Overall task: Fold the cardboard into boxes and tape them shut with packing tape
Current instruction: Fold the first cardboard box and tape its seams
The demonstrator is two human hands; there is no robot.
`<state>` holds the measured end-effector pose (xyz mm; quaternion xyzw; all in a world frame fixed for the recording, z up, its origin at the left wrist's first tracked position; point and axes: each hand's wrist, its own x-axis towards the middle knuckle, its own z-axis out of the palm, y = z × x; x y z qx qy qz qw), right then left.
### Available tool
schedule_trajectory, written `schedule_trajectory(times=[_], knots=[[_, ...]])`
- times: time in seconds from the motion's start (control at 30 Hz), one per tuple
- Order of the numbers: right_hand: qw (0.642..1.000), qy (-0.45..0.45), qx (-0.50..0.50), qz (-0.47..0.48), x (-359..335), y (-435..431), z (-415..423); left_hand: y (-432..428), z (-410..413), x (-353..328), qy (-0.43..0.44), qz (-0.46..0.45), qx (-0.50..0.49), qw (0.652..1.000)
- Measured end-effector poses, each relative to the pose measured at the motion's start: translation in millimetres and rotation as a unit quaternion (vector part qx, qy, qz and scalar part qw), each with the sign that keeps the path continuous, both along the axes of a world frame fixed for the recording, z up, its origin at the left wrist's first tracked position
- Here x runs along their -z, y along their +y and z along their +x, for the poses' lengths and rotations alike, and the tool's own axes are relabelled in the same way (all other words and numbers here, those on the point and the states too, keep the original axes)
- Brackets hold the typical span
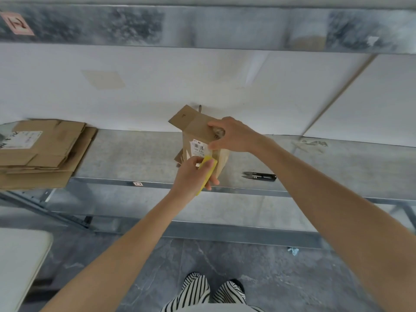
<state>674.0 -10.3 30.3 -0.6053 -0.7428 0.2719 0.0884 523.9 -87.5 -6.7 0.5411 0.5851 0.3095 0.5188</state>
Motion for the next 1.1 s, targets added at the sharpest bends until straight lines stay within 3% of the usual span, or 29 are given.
schedule_trajectory(times=[0.33, 0.57, 0.77, 0.93, 1.1], knots=[[0.998, -0.044, -0.045, 0.009, -11, 23, 6, 5, 25, 2, -0.09, -0.002, 0.006, 0.996], [0.999, 0.019, -0.034, -0.034, -7, 26, 21, 13, 33, 20, -0.024, 0.008, 0.05, 0.998], [0.998, 0.039, -0.031, -0.04, -6, 28, 25, 16, 37, 30, -0.034, -0.032, 0.02, 0.999], [1.0, -0.015, -0.012, -0.006, -6, 20, 31, 21, 44, 30, -0.056, -0.033, -0.014, 0.998], [0.995, 0.072, 0.063, 0.027, 13, 0, 58, 25, 46, 31, -0.085, -0.046, -0.06, 0.993]])
